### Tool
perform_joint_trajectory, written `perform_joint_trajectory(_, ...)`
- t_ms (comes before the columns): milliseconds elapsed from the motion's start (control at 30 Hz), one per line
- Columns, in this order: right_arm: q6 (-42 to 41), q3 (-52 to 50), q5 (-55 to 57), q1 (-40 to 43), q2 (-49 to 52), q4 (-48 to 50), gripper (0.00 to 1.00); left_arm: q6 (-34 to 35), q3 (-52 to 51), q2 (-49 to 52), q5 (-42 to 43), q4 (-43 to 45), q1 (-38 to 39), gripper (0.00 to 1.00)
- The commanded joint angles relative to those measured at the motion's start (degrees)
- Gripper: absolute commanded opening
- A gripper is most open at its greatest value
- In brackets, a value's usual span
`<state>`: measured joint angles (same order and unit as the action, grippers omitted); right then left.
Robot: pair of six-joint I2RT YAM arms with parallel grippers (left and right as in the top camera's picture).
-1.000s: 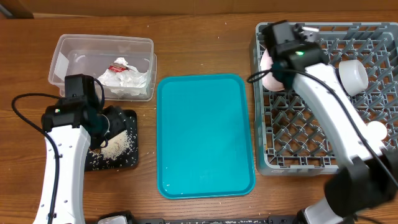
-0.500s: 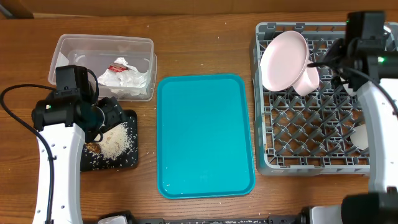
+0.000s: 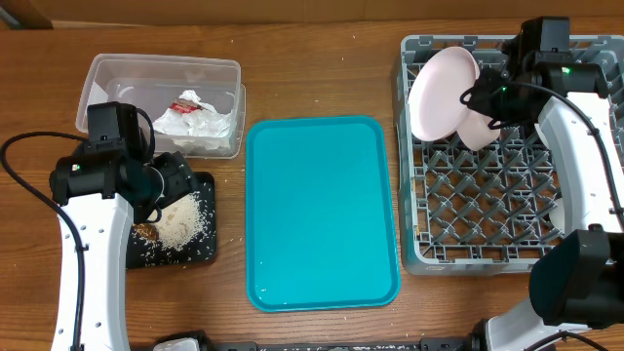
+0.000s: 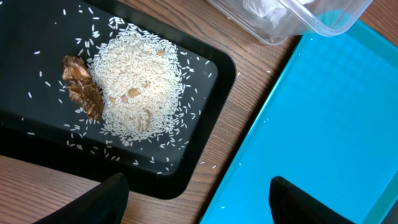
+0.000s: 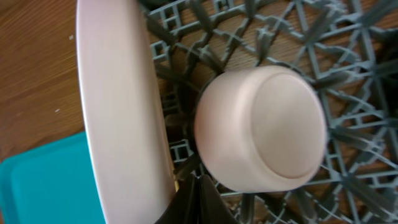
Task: Sort waste into correct bins and load items into the dishwasher
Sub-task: 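Lift the white plate with the right gripper and stand it in the rack, then release the plate and withdraw the right gripper from the rack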
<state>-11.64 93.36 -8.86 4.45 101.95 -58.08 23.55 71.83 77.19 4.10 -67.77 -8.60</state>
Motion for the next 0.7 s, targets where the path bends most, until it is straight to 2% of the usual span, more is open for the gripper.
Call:
perform_joint_trajectory(0, 3.6, 0.4, -5.1, -0.1, -1.3, 0.4, 0.04, -1.3, 1.1, -0.5, -0.1, 0.0, 0.2, 0.74)
perform_joint_trajectory(133, 7.6, 0.4, -10.6, -0.1, -1.3, 0.8, 0.06, -1.3, 1.1, -0.5, -0.1, 0.2, 0.2, 0.74)
perform_joint_trajectory(400, 7.1, 0.5, -7.2, -0.1, -1.6, 0.3, 0.08, -1.3, 1.1, -0.5, -0.1, 0.1, 0.2, 0.74)
perform_joint_trajectory(567, 5.7, 0.5, -2.7, -0.1, -4.8, -2.7, 0.15, -1.8, 1.1, -0.5, -0.2, 0.1, 0.2, 0.74)
perform_joint_trajectory(667, 5.7, 0.5, -3.9, -0.1, -7.5, -4.1, 0.22, -3.5, 1.1, -0.5, 0.6, 0.3, 0.5, 0.74)
